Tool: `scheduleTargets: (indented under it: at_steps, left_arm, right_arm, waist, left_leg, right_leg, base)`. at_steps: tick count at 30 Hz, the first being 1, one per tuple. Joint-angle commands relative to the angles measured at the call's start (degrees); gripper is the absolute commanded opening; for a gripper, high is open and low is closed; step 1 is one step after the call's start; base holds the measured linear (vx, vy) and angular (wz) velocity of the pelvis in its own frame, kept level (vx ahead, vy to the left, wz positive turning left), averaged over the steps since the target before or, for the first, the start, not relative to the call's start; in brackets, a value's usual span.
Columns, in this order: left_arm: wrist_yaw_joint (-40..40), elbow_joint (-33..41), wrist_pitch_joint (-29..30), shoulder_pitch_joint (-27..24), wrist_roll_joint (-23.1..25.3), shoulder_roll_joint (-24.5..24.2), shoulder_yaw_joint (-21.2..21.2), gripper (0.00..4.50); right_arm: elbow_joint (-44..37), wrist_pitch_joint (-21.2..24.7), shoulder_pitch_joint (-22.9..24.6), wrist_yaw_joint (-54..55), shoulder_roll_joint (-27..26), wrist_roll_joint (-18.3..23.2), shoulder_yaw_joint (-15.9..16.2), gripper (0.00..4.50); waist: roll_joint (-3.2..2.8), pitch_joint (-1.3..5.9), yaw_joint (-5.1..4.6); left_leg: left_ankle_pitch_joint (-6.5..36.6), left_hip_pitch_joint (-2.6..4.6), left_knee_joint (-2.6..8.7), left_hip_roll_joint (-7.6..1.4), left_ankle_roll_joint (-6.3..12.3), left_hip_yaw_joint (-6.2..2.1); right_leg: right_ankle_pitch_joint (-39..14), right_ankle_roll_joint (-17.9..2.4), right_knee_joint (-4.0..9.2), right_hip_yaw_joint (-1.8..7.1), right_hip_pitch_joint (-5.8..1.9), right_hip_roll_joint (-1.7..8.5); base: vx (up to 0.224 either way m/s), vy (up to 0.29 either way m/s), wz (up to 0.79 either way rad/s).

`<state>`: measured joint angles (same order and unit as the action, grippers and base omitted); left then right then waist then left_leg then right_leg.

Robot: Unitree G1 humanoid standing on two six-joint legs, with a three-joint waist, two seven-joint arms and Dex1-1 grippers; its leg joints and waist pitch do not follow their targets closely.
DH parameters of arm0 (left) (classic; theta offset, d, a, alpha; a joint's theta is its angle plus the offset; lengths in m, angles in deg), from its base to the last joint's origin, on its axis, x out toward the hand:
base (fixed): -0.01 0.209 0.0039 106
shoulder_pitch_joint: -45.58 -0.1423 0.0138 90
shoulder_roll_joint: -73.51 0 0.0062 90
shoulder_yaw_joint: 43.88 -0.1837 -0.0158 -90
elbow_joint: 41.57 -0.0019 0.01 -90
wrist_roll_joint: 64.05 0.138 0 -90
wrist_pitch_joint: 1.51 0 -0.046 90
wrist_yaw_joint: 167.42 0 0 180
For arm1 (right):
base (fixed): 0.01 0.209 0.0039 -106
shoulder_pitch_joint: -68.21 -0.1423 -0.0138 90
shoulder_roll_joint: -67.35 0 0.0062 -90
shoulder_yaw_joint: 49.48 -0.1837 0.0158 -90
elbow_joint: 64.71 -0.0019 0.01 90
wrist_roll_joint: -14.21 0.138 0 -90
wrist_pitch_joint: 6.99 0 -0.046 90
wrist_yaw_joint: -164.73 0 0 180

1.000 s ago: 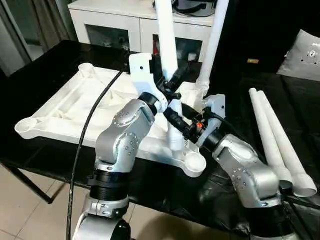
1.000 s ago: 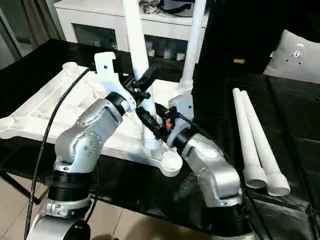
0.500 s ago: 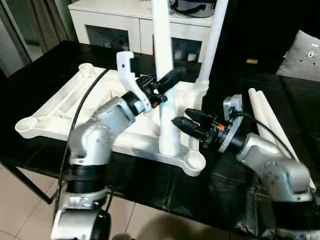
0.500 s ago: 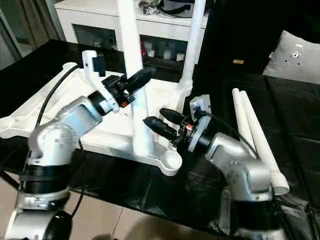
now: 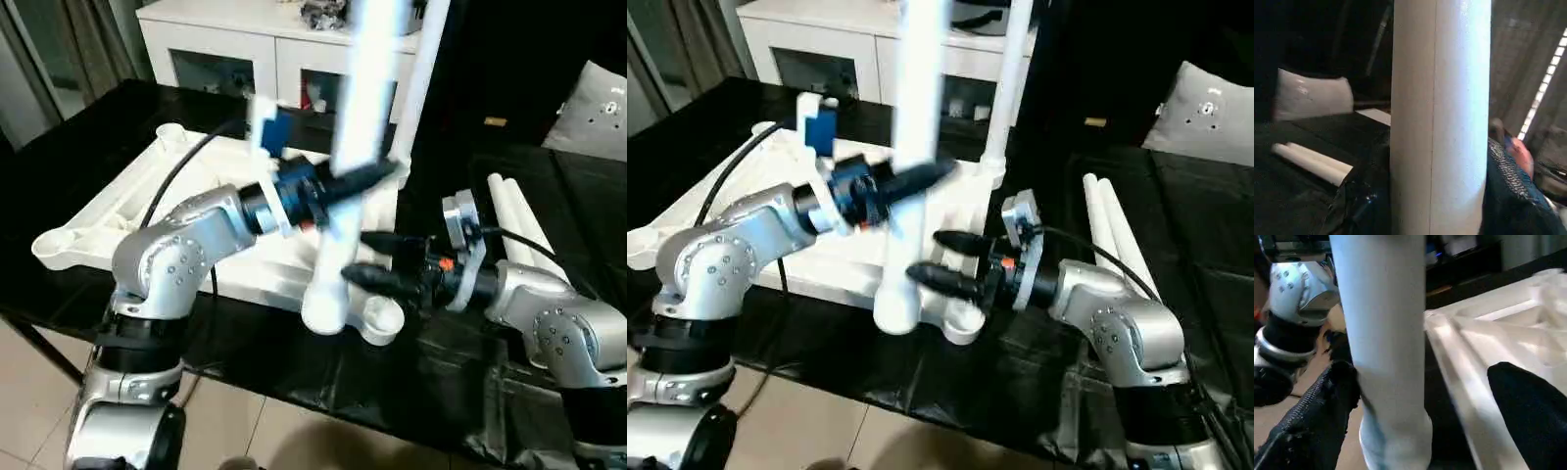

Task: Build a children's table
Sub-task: Pick table leg

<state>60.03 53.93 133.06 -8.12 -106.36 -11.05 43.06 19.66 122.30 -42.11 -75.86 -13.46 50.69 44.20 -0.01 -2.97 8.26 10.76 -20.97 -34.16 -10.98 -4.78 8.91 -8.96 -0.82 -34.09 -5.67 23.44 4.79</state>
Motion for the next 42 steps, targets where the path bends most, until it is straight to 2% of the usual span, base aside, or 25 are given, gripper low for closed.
scheduleTargets:
  at_steps: [1,3,6,9,12,13,21,23,26,29,33,42]
  left_arm:
    - [0.83,1.62,-0.67,0.36,0.56,-0.2,-0.7,1.81]
    - [1.99,1.77,-1.93,0.56,0.92,-0.12,-1.43,1.81]
    - [2.08,1.32,-2.99,0.83,1.53,0.2,-1.79,1.81]
    - [1.34,0.69,-3.85,1.33,1.89,0.92,-1.57,1.81]
    - [0.93,0.36,-4.4,1.5,2.16,0.82,-1.67,1.81]
    - [1.2,-0.1,-4.79,1.59,2.49,0.65,-1.84,1.81]
    - [0.96,1.21,-4.97,0.39,3.07,0.78,-2.43,1.81]
    - [0.91,1.19,-5.12,0.3,3.16,0.8,-2.56,1.81]
    - [0.77,0.71,-5.75,0.35,3.44,1.19,-2.76,1.8]
    - [0.5,0.44,-6.03,0.46,3.49,1.63,-2.75,1.8]
    - [0.18,-0.03,-6.5,0.54,3.74,1.97,-2.69,1.8]
    - [-2.36,-0.92,-7.22,0.16,4.69,3.27,-2.37,1.8]
  right_arm:
    - [-1.23,-0.57,-0.7,-1.24,0.58,-0.07,0.88,4.5]
    - [-1.32,-0.12,-0.83,-2.68,0.71,0.4,1.48,4.5]
    - [-0.34,-0.83,-1.07,-3.48,0.46,-0.08,2.3,4.24]
    - [0.92,-2.18,-1.36,-4.1,-0.11,-1.21,3.59,3.89]
    - [1.3,-3.21,-1.34,-4.2,-0.85,-1.63,4.58,3.78]
    - [1.87,-3.55,-1.58,-4.34,-1.18,-1.95,4.78,3.61]
    - [2.66,-4.69,-1.25,-4.44,-2.35,-1.83,4.98,2.99]
    - [2.64,-4.8,-1.16,-4.43,-2.4,-1.8,4.99,2.62]
    - [2.59,-4.86,-0.78,-4.23,-2.63,-1.61,5.04,2.59]
    - [2.49,-4.8,-0.44,-4.04,-2.74,-1.64,5.14,2.18]
    - [2.53,-4.51,-0.3,-3.78,-2.97,-1.46,5.04,2.01]
    - [2.37,-4.37,0.14,-3.24,-3.55,-1.4,5.08,1.93]
  waist:
    - [1.02,3.85,0.08]
    - [1.29,3.83,0.16]
    - [1.1,3.83,0.2]
    - [1.33,3.97,0.21]
    - [1.37,3.96,0.32]
    - [1.35,3.94,0.3]
    - [1.2,3.99,0.47]
    - [1.18,3.96,0.48]
    - [1.0,3.97,0.46]
    - [1.06,4.02,0.43]
    - [1.12,4.03,0.44]
    - [1.15,4.06,0.41]
  left_leg:
    - [7.8,-0.15,3.79,-1.62,1.79,0.17]
    - [8.22,-0.17,3.8,-1.57,1.88,0.13]
    - [8.15,-0.15,3.83,-1.65,1.74,0.06]
    - [7.54,-0.23,3.74,-1.65,1.84,0.07]
    - [7.39,-0.26,3.75,-1.67,1.89,0.05]
    - [7.52,-0.22,3.79,-1.71,1.86,0.02]
    - [7.68,-0.18,3.83,-1.72,1.59,-0.04]
    - [7.72,-0.16,3.82,-1.73,1.62,-0.01]
    - [8.0,-0.1,3.82,-1.75,1.5,-0.03]
    - [7.74,-0.17,3.78,-1.73,1.55,-0.01]
    - [7.65,-0.19,3.74,-1.69,1.66,0.01]
    - [7.39,-0.18,3.7,-1.73,1.83,0.0]
  right_leg:
    - [-21.41,-5.58,4.35,2.76,-3.58,3.58]
    - [-22.83,-4.9,4.55,2.66,-3.61,3.63]
    - [-22.85,-4.67,4.53,2.65,-3.48,3.6]
    - [-20.86,-5.27,4.26,2.66,-3.56,3.58]
    - [-20.79,-5.63,4.19,2.65,-3.53,3.67]
    - [-20.56,-5.88,4.16,2.63,-3.54,3.65]
    - [-19.56,-6.17,4.02,2.7,-3.6,3.65]
    - [-19.24,-6.4,3.99,2.72,-3.57,3.62]
    - [-19.1,-6.59,3.99,2.72,-3.58,3.62]
    - [-18.54,-6.73,3.95,2.72,-3.67,3.61]
    - [-18.56,-6.71,3.93,2.74,-3.71,3.59]
    - [-18.43,-6.66,3.93,2.7,-3.69,3.57]
  base:
    - [0.0,0.0,0.0]
    - [0.0,0.0,0.0]
    - [0.0,0.0,0.0]
    - [0.0,0.0,0.0]
    - [0.0,0.0,0.0]
    - [0.0,0.0,0.0]
    - [0.0,0.0,0.0]
    - [0.0,0.0,0.0]
    - [0.0,0.0,0.0]
    - [0.0,0.0,0.0]
    - [0.0,0.0,0.0]
    - [0.0,0.0,0.0]
